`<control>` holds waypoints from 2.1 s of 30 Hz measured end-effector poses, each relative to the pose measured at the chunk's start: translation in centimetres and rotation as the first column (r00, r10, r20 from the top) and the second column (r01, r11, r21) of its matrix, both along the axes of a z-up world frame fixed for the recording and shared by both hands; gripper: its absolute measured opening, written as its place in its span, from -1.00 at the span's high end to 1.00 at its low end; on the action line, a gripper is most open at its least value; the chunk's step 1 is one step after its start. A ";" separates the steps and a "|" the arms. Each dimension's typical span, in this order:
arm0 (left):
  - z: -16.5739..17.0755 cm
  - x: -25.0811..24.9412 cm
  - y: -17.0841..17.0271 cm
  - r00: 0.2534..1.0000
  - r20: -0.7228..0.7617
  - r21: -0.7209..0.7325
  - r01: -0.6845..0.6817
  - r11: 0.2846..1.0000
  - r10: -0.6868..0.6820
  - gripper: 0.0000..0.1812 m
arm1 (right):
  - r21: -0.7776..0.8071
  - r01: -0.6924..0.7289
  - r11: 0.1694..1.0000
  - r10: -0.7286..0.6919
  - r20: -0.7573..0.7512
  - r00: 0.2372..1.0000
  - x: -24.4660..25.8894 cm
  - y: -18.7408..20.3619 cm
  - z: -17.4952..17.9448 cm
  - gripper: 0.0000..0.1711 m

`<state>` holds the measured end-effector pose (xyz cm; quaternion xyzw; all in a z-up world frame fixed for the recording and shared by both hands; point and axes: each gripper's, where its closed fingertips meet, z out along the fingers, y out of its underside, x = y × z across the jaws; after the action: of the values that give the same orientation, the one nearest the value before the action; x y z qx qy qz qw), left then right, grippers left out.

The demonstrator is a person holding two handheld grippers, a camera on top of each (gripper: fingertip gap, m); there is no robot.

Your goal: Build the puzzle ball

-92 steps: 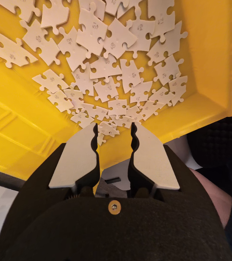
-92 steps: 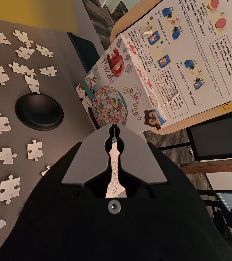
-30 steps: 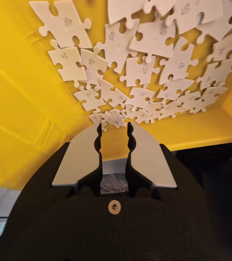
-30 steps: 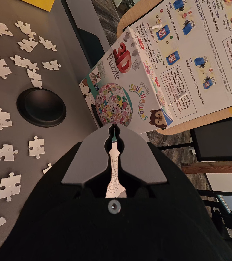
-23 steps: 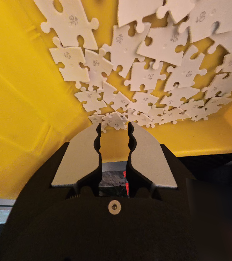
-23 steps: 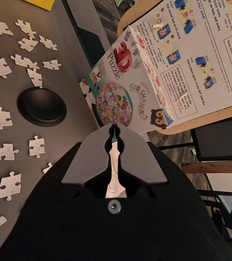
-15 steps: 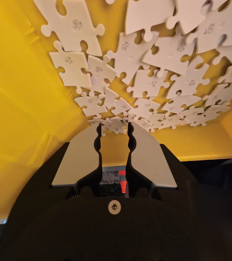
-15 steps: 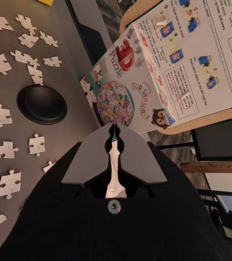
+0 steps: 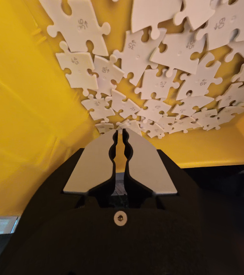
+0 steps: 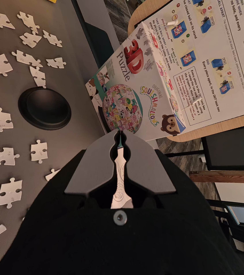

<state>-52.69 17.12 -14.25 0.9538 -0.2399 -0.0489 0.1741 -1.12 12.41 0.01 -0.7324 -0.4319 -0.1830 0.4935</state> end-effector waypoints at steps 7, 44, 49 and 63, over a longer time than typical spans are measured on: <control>0.1 0.5 -0.3 0.999 0.034 -0.011 -0.012 1.000 0.013 0.68 | -0.011 -0.001 1.000 0.001 0.010 1.000 0.0 0.0 -0.3 0.98; 1.8 0.2 2.2 0.999 0.039 0.160 -0.021 0.987 0.015 0.74 | -0.025 -0.004 1.000 0.005 0.030 1.000 -0.2 0.1 -0.8 0.98; 2.0 0.1 2.3 1.000 0.023 0.171 -0.012 0.985 0.008 0.74 | -0.027 -0.003 1.000 0.004 0.029 1.000 -0.1 0.1 -0.8 0.98; 3.5 -0.7 1.3 1.000 -0.015 0.205 0.001 0.979 0.002 0.74 | -0.035 -0.004 0.999 0.005 0.031 1.000 -0.1 0.1 -1.0 0.98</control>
<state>-53.39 18.42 -10.76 0.9664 -0.2318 -0.0806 0.0765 -1.27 12.53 -0.99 -0.7369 -0.4444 -0.1855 0.4744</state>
